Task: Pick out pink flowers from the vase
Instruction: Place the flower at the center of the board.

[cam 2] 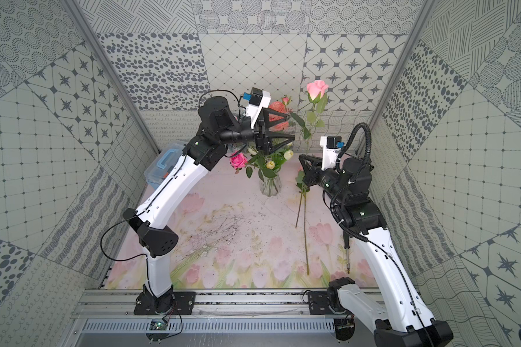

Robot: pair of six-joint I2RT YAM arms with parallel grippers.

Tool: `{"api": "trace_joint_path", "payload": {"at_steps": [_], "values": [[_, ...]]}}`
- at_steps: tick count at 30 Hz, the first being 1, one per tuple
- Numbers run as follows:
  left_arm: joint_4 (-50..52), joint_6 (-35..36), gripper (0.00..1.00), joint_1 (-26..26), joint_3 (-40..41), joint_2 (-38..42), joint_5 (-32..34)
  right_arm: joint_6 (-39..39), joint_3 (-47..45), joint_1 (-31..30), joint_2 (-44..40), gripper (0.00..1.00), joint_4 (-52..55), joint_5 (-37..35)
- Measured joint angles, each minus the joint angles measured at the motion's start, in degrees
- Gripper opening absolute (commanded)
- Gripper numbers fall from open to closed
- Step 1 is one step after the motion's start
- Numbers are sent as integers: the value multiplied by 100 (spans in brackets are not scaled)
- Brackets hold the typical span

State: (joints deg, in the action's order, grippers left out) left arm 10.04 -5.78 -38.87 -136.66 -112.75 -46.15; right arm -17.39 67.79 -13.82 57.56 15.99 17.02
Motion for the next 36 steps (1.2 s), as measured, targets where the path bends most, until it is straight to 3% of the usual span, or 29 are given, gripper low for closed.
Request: {"api": "trace_joint_path", "payload": {"at_steps": [6,10,17,24,32,36], "values": [[264,280,99,409,46,452,1137,90,-120,57,396,0,728,-874],[278,459,99,509,590,929,1832,85,-546,142,739,0,1012,-1119],[-433,345,99,890,3027,2181,2868,87,-1099,337,1547,0,1220,-1147],[-1318,-120,99,1209,5145,2986,3464,90,-1375,461,2332,0,986,-1152],[-2033,-538,98,1276,6384,3075,3871,122,-1565,575,3023,0,623,-1147],[-2321,-708,98,1283,6719,2983,4048,133,-1598,686,3132,9,573,-1115]]}}
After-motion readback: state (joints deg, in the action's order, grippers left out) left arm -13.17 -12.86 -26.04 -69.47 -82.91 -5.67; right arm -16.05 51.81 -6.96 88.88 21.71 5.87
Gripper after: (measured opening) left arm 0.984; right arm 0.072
